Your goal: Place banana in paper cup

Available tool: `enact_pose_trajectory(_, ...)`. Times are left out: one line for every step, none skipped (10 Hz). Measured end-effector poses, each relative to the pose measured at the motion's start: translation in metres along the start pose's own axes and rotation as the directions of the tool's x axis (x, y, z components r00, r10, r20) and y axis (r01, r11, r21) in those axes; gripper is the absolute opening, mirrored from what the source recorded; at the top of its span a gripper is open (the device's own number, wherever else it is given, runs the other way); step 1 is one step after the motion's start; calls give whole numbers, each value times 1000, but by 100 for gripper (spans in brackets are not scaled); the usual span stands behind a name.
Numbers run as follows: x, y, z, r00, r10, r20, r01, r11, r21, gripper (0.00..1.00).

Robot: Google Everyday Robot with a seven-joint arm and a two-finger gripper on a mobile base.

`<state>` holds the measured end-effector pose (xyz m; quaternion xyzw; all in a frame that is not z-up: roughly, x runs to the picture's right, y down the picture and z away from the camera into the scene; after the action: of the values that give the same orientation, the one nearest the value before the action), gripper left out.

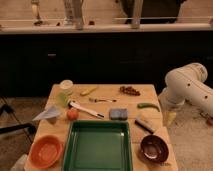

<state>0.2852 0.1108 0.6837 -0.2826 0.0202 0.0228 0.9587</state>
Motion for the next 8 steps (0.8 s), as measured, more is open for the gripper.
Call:
enact_pose_trajectory(0,0,0,1000,0,0,0,1000,1,80)
enact_pose_trajectory(0,-1,0,1000,0,3,0,1000,4,80)
enact_pose_trajectory(-3,-4,-4,999,-12,30,11,1000,23,80)
enact_pose_trajectory(-7,-12,-8,996,-29,81,25,999,40,80)
enact_pose_trajectory(-16,-28,-12,987,-57,149,48,997,62,80)
enact_pose_trajectory(-31,-46,-16,974,-86,210,69,994,90,80)
enact_pose_trajectory(-45,-58,-17,959,-114,260,87,990,112,80)
enact_pose_trajectory(-60,-68,-18,939,-146,312,107,984,139,80)
